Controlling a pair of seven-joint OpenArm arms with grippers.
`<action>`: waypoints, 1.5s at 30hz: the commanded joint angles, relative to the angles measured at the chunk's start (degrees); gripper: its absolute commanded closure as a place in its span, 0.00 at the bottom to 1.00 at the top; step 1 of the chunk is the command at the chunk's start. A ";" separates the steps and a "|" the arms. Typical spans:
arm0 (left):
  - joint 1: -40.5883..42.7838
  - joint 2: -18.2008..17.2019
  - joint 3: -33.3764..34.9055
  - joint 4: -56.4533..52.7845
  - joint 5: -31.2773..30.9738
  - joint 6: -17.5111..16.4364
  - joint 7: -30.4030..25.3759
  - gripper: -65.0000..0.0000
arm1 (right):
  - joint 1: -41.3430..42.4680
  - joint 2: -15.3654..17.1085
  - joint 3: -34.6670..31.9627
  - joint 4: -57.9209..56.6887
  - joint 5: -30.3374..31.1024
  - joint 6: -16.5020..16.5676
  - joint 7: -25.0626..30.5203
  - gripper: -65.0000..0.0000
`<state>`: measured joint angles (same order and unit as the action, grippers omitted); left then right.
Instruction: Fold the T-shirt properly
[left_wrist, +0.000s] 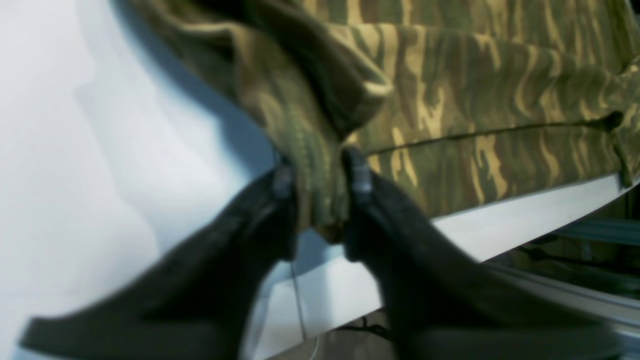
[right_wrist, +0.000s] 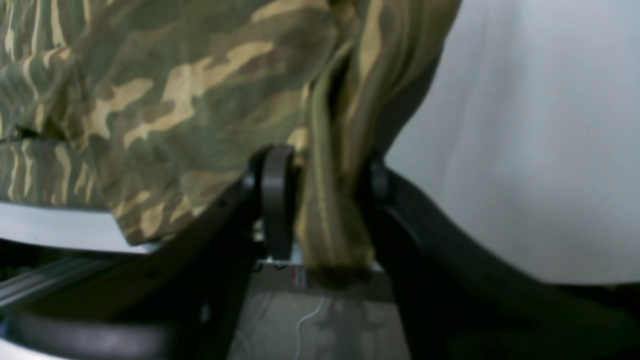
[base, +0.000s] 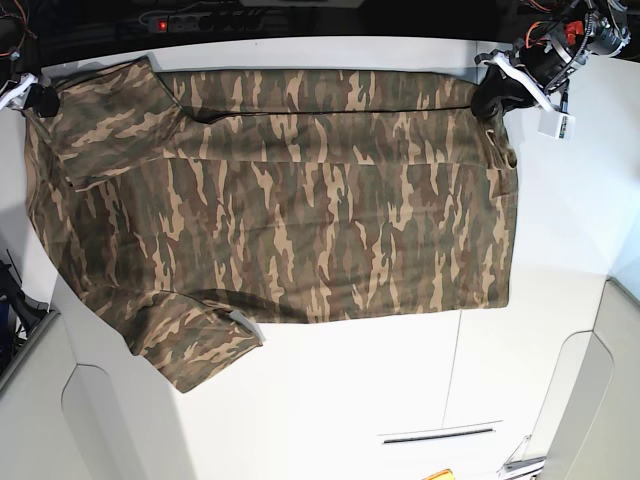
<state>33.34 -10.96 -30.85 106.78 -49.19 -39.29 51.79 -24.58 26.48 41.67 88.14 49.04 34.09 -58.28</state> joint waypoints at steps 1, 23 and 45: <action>0.31 -0.48 -0.35 0.98 -1.27 -0.71 -0.70 0.68 | 0.13 1.99 1.14 0.81 0.59 -0.02 1.55 0.70; -11.13 -0.66 -6.99 8.61 1.75 -0.71 -3.08 0.63 | 22.25 7.15 0.39 -3.32 -5.40 -1.33 9.90 0.70; -13.40 -0.81 -5.38 3.26 2.01 1.20 0.83 0.40 | 45.90 6.73 -16.55 -31.34 -15.56 -1.31 22.64 0.70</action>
<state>20.16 -11.09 -36.03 109.10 -45.93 -37.76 54.15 20.01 31.90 24.97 56.12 32.53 32.36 -36.95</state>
